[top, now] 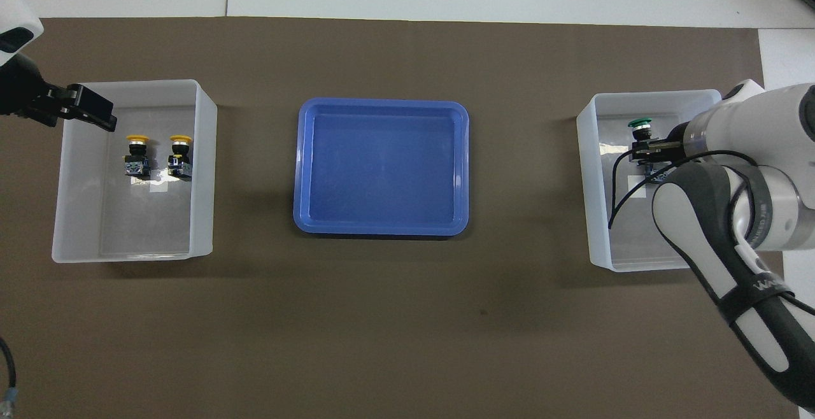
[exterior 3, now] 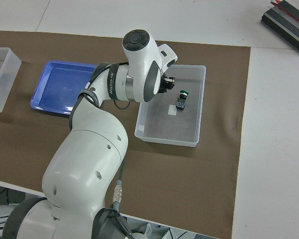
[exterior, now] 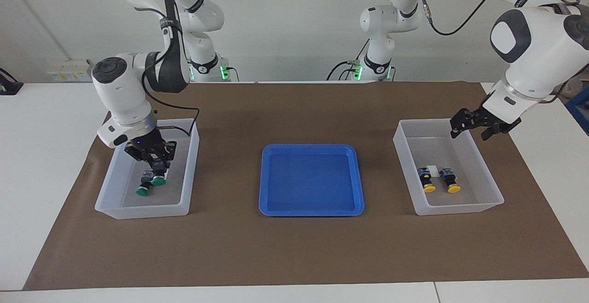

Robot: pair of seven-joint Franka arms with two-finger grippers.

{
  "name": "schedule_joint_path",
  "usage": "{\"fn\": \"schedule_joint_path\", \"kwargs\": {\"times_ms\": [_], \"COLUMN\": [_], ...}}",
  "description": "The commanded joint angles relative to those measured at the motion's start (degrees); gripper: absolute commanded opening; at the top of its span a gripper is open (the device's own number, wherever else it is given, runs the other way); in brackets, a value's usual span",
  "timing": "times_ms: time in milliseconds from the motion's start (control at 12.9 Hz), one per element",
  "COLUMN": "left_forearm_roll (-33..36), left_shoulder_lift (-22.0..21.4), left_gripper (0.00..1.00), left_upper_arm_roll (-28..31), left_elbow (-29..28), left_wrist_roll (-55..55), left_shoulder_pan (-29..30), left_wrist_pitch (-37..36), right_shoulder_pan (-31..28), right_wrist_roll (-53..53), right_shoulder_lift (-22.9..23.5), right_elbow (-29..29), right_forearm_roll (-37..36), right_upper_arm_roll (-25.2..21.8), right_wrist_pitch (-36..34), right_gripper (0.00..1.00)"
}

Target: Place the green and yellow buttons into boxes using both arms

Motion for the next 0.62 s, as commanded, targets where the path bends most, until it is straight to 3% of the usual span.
{"fn": "schedule_joint_path", "kwargs": {"times_ms": [0,544], "left_forearm_roll": [1.23,1.06], "left_shoulder_lift": [-1.57,-8.52], "left_gripper": [1.00,1.00], "left_upper_arm_roll": [0.32,0.40], "left_elbow": [2.26,-9.51], "left_wrist_roll": [-0.91,-4.86], "left_shoulder_pan": [-3.12,-4.80], "left_wrist_pitch": [-4.98,0.37], "right_shoulder_pan": [-1.06,-1.14], "right_wrist_roll": [-0.86,-1.04], "right_shoulder_lift": [0.55,4.34], "right_elbow": [-3.36,-5.28], "right_forearm_roll": [0.13,1.19], "right_upper_arm_roll": [0.90,0.90], "right_wrist_pitch": [4.79,9.63], "right_gripper": [0.00,0.00]}}
